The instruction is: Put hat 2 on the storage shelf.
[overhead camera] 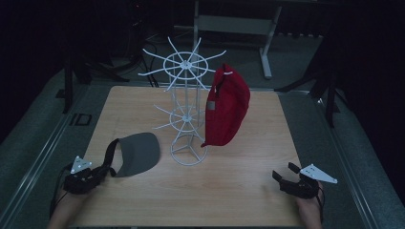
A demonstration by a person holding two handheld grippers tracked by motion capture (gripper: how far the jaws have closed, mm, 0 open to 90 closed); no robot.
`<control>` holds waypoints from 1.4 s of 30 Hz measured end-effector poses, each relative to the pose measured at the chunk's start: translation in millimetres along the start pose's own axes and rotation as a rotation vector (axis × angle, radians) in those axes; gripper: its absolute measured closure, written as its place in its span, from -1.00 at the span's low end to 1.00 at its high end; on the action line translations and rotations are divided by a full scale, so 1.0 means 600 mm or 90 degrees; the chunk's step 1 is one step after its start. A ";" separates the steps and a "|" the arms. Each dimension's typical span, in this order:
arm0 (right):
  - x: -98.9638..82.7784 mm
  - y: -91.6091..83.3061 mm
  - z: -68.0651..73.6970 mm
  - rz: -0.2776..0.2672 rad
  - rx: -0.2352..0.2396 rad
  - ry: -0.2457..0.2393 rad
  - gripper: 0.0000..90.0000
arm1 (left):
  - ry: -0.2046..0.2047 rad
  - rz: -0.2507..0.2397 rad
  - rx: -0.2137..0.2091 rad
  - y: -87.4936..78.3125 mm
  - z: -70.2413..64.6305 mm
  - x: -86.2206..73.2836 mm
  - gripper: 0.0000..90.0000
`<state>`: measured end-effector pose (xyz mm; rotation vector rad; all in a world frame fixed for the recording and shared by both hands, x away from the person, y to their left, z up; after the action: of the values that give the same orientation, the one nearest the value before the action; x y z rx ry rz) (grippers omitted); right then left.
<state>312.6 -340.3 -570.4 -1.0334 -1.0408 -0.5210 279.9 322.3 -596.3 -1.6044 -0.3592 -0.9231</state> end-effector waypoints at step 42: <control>0.008 -0.015 -0.010 -0.029 0.007 0.024 -0.60 | 0.137 -0.351 -0.123 -0.100 -0.054 0.145 0.92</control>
<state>310.1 -349.2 -563.0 -0.9885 -1.0354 -0.5695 282.8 285.9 -491.9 -1.5853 -0.5907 -1.5765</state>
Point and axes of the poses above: each handheld gripper's, and its own axes: y roughly forward along the jaws, x roughly out of its top, z roughly to its left, the point moved 5 cm from there along y, roughly forward along the jaws, and after that the axes turned 3 degrees about y, right-handed, at the moved point
